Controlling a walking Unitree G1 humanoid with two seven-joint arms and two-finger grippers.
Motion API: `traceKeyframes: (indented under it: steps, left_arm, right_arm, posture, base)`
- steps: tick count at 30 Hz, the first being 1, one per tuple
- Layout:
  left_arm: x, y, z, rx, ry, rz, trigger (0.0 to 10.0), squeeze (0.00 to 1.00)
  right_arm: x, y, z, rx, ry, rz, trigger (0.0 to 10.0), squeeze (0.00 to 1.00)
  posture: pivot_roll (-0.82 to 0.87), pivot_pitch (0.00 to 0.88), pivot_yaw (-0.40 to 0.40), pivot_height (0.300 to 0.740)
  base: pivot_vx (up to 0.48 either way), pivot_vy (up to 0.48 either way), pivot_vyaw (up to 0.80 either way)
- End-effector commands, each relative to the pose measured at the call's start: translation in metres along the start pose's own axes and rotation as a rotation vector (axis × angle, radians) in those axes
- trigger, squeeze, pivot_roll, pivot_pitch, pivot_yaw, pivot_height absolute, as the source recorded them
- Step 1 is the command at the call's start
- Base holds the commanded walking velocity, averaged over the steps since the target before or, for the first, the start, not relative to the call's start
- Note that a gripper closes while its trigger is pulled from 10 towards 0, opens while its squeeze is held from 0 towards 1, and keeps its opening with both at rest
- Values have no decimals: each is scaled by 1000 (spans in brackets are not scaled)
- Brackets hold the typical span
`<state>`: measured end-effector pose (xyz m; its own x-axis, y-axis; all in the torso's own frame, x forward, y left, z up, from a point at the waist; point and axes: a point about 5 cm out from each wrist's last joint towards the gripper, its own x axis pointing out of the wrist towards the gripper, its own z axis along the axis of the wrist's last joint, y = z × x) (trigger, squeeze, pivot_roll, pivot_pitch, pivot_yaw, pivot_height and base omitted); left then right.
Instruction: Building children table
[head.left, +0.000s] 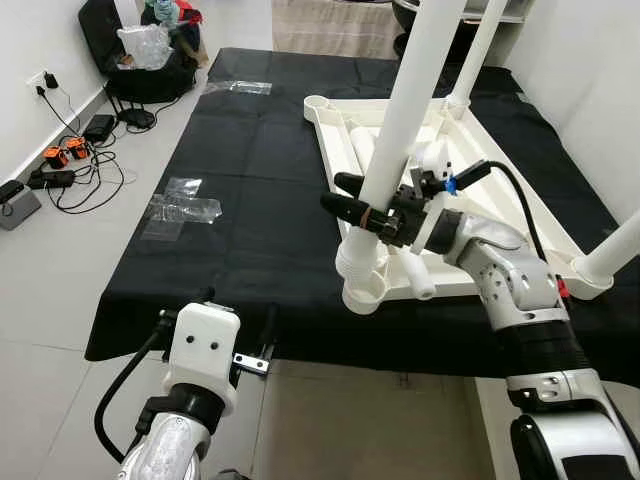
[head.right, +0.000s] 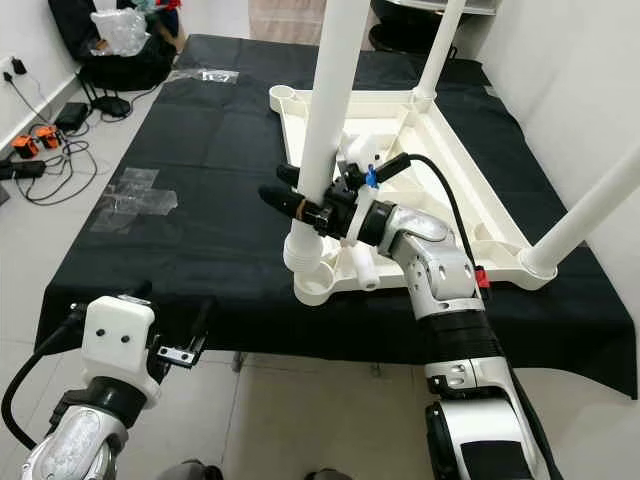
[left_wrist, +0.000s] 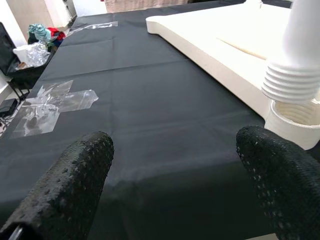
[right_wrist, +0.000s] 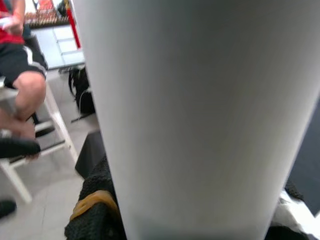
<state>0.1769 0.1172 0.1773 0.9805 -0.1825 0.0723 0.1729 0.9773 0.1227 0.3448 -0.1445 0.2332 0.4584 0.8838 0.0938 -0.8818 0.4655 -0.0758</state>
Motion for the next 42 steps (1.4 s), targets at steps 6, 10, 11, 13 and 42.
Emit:
traceKeyframes:
  steps: [6,10,11,13,42]
  left_arm:
    - [-4,0,-1,14,21,-11,10000,0]
    - [-5,0,-1,14,23,-13,10000,0]
    - [-4,0,0,14,23,-15,10000,0]
    - [-4,1,0,16,23,-17,10000,0]
    - [-2,2,2,25,20,-21,10000,0]
  right_arm:
    - [-7,-2,5,-49,10,44,10000,0]
    - [-11,-2,5,-54,17,61,10000,0]
    - [-12,-3,5,-54,18,64,10000,0]
    - [-14,-1,2,-54,19,73,10000,0]
    - [-14,5,-12,-70,4,15,10000,0]
  posture:
    - [101,215,-74,740]
    - [103,219,-72,740]
    - [105,220,-69,740]
    - [106,220,-67,740]
    - [111,219,-58,740]
  base:
    - [0,0,0]
    - [0,0,0]
    - [0,0,0]
    - [0,0,0]
    - [0,0,0]
